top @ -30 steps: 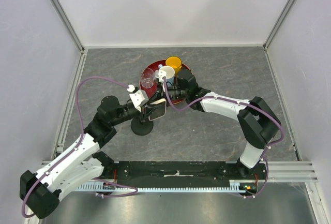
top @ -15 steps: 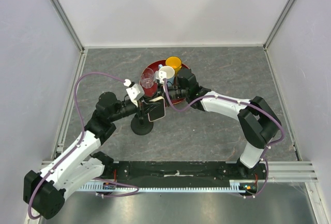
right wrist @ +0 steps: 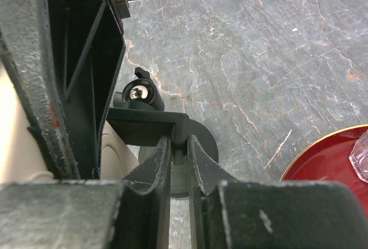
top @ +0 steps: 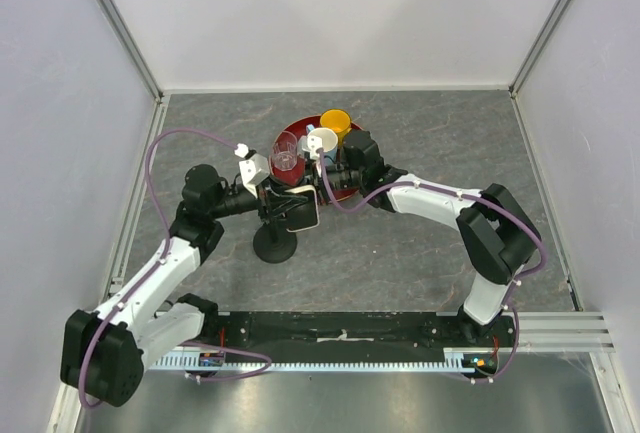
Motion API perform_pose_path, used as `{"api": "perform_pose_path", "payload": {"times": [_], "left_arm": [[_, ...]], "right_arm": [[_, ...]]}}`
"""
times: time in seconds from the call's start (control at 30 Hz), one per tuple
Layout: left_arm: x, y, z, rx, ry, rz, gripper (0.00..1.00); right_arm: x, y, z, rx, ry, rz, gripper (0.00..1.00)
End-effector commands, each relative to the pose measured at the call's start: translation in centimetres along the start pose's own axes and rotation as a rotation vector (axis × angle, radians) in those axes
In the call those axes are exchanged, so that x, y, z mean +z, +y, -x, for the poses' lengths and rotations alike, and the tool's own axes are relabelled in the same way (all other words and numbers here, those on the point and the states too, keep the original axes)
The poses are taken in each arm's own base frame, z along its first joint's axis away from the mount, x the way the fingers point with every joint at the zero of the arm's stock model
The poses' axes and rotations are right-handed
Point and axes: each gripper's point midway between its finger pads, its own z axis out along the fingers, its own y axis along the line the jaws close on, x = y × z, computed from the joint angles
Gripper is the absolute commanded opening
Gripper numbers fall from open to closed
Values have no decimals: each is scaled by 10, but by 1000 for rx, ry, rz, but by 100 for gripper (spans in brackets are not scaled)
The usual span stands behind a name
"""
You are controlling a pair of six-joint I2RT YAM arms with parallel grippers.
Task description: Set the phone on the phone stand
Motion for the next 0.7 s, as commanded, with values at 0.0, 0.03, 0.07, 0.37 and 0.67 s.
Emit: {"api": "perform_pose_path", "payload": {"times": [0.0, 0.03, 0.07, 0.37, 0.67], "left_arm": [[-10, 13, 45, 192, -105, 83, 2], [-12, 16, 42, 172, -91, 112, 2], [-14, 16, 42, 178, -87, 131, 2], [-44, 24, 40, 96, -28, 387, 2], [-95, 44, 17, -1, 132, 728, 2]], "right_arm": [[1, 10, -12, 58, 36, 17, 0], [0, 7, -6, 44, 15, -8, 0], [-2, -2, -11, 51, 20, -71, 0], [-29, -36, 11, 97, -201, -577, 0], [-56, -54, 7, 194, -236, -998, 0]]}}
